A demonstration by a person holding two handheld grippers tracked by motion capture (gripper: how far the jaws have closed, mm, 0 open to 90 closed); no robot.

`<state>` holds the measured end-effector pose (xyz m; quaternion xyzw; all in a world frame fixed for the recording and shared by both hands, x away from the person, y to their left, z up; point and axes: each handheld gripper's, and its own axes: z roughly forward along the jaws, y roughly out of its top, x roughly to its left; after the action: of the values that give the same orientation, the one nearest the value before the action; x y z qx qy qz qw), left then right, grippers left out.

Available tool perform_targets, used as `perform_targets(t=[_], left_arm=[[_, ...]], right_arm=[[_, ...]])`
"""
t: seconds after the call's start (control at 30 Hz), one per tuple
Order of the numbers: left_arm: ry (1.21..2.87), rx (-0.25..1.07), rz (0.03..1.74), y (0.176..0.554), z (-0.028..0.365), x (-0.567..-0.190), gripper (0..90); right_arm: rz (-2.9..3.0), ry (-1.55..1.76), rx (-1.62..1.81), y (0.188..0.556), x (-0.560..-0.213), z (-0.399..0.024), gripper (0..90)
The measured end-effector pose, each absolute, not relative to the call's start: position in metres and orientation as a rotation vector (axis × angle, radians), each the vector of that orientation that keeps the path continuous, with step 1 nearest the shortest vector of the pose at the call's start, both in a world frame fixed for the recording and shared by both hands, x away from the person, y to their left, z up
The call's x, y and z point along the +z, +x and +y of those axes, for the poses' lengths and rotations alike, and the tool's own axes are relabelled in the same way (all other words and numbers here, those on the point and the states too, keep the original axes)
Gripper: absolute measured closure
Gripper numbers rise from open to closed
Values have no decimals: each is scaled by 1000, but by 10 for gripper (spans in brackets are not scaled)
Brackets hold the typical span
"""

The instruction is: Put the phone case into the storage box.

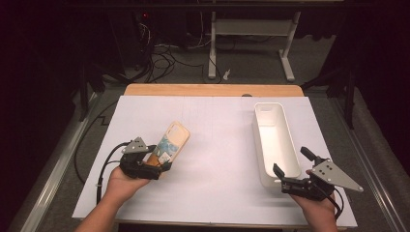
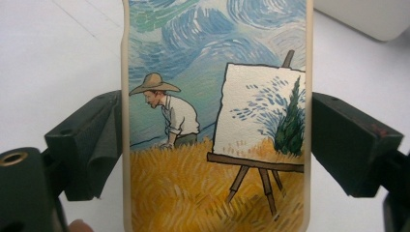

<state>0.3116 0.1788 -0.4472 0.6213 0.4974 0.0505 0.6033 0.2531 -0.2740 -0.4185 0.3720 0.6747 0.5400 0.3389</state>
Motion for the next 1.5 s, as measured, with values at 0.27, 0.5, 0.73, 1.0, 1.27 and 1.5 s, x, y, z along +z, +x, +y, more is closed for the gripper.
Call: perform_targets(t=[0.27, 0.5, 0.73, 1.0, 1.27, 1.5], left_arm=[[1412, 113, 1093, 302, 183, -449, 126], [1437, 96, 1090, 301, 178, -452, 124], [1418, 66, 1092, 301, 179, -451, 124], [1427, 73, 1066, 299, 178, -451, 123], [1445, 97, 1043, 297, 176, -451, 122], [1441, 109, 1038, 297, 177, -451, 122]], right_arm=[[1756, 970, 1398, 253, -419, -274, 3], [1754, 977, 1392, 253, -420, -275, 3], [1732, 977, 1414, 252, -420, -276, 2], [1733, 985, 1440, 252, -417, -272, 3], [1753, 981, 1442, 252, -411, -259, 2], [1785, 998, 1446, 259, -409, -246, 2]])
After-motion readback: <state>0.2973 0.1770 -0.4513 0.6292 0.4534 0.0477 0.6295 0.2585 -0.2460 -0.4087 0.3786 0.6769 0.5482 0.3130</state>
